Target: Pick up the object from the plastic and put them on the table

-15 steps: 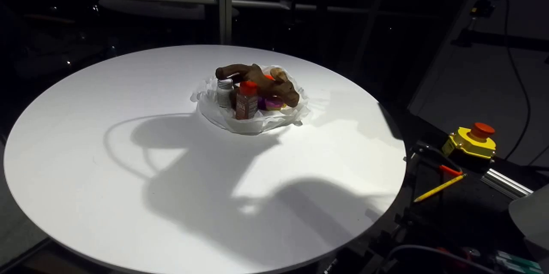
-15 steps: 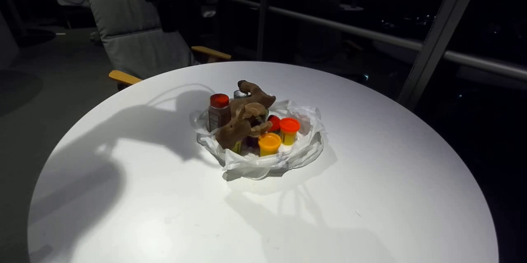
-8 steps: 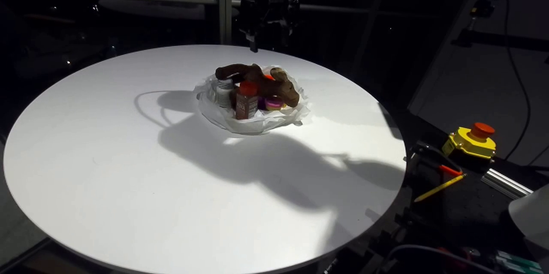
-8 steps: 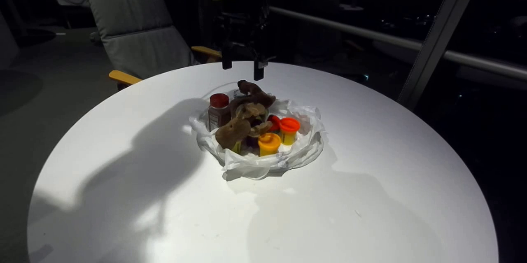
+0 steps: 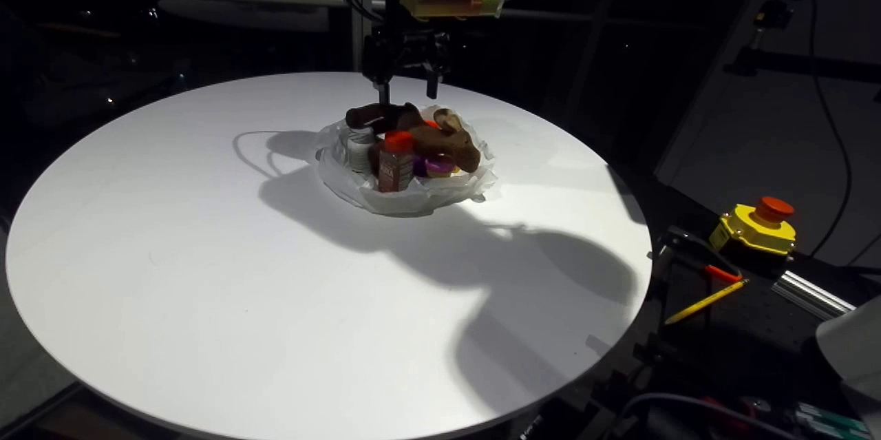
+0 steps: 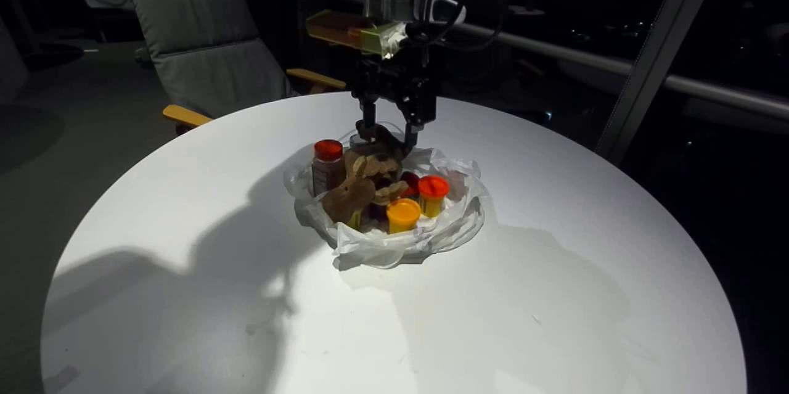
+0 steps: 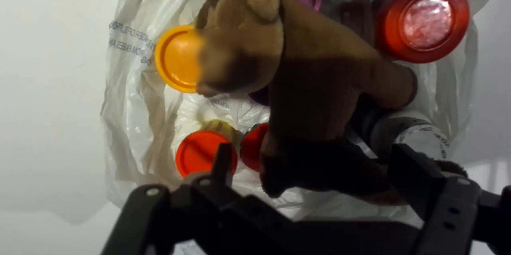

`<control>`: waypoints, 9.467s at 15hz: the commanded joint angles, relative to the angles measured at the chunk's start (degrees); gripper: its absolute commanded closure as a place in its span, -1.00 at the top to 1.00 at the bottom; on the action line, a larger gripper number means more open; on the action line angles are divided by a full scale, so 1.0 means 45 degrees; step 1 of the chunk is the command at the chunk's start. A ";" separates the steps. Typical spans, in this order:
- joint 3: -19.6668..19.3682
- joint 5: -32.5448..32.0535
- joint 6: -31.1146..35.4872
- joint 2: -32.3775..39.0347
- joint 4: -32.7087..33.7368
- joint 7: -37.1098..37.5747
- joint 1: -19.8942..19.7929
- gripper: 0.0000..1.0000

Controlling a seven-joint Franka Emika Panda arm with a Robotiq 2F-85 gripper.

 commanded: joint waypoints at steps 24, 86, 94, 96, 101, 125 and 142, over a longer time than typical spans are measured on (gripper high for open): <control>-0.1100 0.1564 0.3541 -0.5191 -0.4972 0.0844 0.0129 -0.95; 0.0292 -0.0494 -0.1562 0.0448 0.0106 -0.1604 0.1733 0.56; -0.0021 -0.0728 -0.1592 0.0542 0.0065 -0.1049 0.2031 -0.50; -0.0164 -0.0842 -0.1503 0.0225 -0.0189 -0.0635 0.2185 -0.50; -0.0072 -0.0939 -0.2047 -0.1004 -0.0322 0.0499 0.2891 -0.50; 0.0437 0.0267 -0.1068 0.2147 0.3029 0.2319 0.4117 0.94; -0.1507 -0.0065 -0.1184 0.2784 0.3522 0.6421 0.3378 1.00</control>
